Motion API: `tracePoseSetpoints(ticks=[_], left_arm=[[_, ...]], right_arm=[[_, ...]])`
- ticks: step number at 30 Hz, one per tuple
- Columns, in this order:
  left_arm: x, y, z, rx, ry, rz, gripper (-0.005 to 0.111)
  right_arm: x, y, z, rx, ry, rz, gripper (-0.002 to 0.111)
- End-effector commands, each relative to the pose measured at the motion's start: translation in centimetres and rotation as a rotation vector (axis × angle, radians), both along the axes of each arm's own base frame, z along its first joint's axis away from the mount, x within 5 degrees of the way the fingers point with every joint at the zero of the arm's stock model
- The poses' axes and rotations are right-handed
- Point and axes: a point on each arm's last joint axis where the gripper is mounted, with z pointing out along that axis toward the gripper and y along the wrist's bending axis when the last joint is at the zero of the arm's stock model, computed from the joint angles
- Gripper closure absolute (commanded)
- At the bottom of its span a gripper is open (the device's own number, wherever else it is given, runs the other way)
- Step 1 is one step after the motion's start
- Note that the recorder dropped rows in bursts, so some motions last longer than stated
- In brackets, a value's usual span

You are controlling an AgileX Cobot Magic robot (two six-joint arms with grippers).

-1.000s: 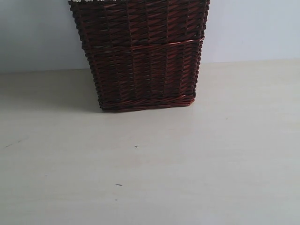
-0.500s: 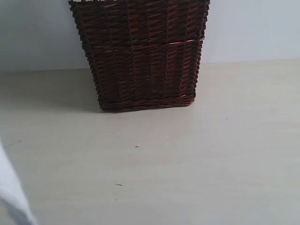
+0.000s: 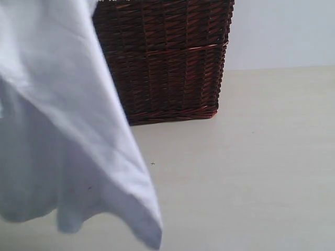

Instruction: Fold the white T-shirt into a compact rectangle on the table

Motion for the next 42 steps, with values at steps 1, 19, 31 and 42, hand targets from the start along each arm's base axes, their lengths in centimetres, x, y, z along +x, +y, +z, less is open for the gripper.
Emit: tracePoseSetpoints(ticks=[1, 19, 31, 42], left_arm=[[1.7, -1.5, -2.6, -0.022, 0.128, -0.116, 0.107], [-1.2, -9.1, -5.3, 0.016, 0.247, -0.388, 0.107], [4.1, -0.6, -21.3, 0.208, 0.781, -0.253, 0.107], [3.8, 6.7, -34.2, 0.033, 1.224, 0.062, 0.103]], right_arm=[[0.0, 0.0, -0.1, -0.007, -0.007, -0.002, 0.108], [0.0, 0.0, -0.1, -0.007, -0.007, -0.002, 0.108], [0.0, 0.0, -0.1, -0.007, -0.007, -0.002, 0.108], [0.0, 0.0, -0.1, -0.007, -0.007, -0.002, 0.108]])
